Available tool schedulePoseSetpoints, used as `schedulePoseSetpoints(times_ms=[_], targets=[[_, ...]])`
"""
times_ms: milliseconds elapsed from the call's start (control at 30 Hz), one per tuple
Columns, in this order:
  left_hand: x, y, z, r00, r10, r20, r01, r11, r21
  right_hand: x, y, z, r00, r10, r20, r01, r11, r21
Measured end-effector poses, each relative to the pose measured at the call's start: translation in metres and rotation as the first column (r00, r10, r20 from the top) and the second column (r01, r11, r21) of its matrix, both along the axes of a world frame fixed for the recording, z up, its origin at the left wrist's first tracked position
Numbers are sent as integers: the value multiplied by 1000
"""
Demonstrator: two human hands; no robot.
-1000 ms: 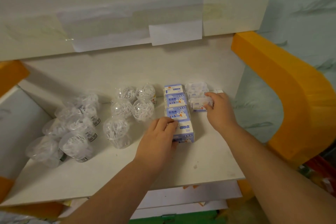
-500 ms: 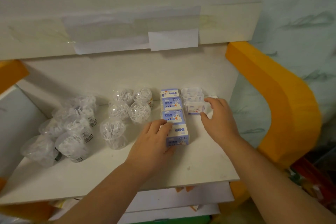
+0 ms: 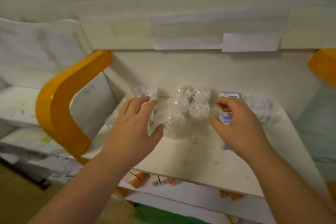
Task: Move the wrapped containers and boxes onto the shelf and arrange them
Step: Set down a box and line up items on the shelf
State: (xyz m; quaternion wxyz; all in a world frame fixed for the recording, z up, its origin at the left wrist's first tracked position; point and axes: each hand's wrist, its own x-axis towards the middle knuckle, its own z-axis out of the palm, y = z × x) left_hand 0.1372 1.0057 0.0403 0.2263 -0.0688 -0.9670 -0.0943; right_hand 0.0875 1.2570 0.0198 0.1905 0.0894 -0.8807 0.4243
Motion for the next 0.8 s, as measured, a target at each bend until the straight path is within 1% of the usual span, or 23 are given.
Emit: schedulePoseSetpoints(times_ms=[67, 200, 333, 433, 500, 633, 800], targets=[[14, -28, 14, 997, 70, -15, -70, 998, 3, 3, -31, 5, 999, 49, -13, -49, 999, 14], [39, -88, 35, 983, 166, -79, -166, 986, 4, 9, -94, 15, 990, 144, 8, -144, 989, 32], [56, -157, 41, 965, 241, -104, -236, 970, 55, 21, -163, 24, 977, 214, 20, -215, 973, 81], [61, -210, 43, 959, 266, -102, -254, 960, 121, 28, -220, 33, 972, 234, 4, -234, 968, 90], [62, -246, 44, 954, 288, -83, -273, 949, 161, 32, -258, 42, 970, 237, -49, -233, 969, 82], [54, -317, 44, 952, 296, -74, -278, 942, 186, 37, -326, 58, 968, 212, -136, -205, 977, 61], [39, -378, 42, 953, 301, -28, -289, 933, 215, 35, -395, 67, 958, 226, -176, -217, 974, 73]])
